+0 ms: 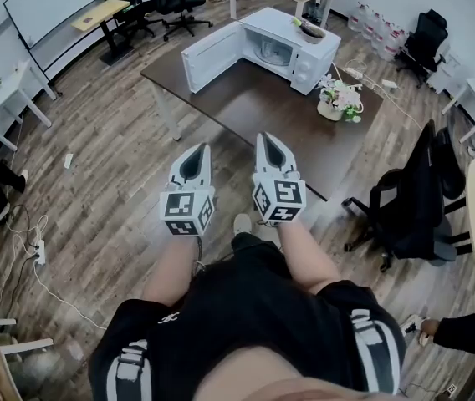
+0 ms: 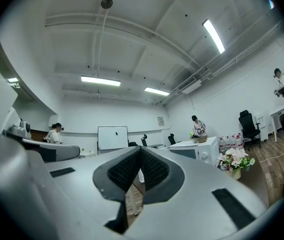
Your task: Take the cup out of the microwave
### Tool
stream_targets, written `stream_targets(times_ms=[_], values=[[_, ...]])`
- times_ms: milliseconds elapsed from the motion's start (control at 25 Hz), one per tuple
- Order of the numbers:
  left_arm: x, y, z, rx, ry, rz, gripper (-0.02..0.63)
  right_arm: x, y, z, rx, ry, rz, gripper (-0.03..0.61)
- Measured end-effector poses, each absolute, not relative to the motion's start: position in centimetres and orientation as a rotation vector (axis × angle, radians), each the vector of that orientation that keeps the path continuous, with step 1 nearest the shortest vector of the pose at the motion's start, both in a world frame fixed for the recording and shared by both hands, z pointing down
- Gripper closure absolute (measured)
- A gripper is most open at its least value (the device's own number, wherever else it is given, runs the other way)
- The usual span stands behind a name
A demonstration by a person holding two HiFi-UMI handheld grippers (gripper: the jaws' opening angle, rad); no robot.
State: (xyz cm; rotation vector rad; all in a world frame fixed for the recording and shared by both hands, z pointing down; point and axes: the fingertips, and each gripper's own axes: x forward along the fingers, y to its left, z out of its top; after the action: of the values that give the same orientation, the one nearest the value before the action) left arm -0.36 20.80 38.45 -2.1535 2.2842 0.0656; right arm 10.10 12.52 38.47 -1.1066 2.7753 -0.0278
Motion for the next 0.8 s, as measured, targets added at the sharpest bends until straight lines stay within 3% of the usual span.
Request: stream_targets(times_ms=[320,800], values=[[-5.4,14.5,39.6,-2.142,2.221,0.005,0.612,5.0,6.3,39.5,-1.107,2.732,-0.011,0.578],[-15.8,-5.3,38.6,-2.273,2.067,-0.018,0.612,-5.9,-12.8,39.1,-1.257,2.656,-0.034,0.580]])
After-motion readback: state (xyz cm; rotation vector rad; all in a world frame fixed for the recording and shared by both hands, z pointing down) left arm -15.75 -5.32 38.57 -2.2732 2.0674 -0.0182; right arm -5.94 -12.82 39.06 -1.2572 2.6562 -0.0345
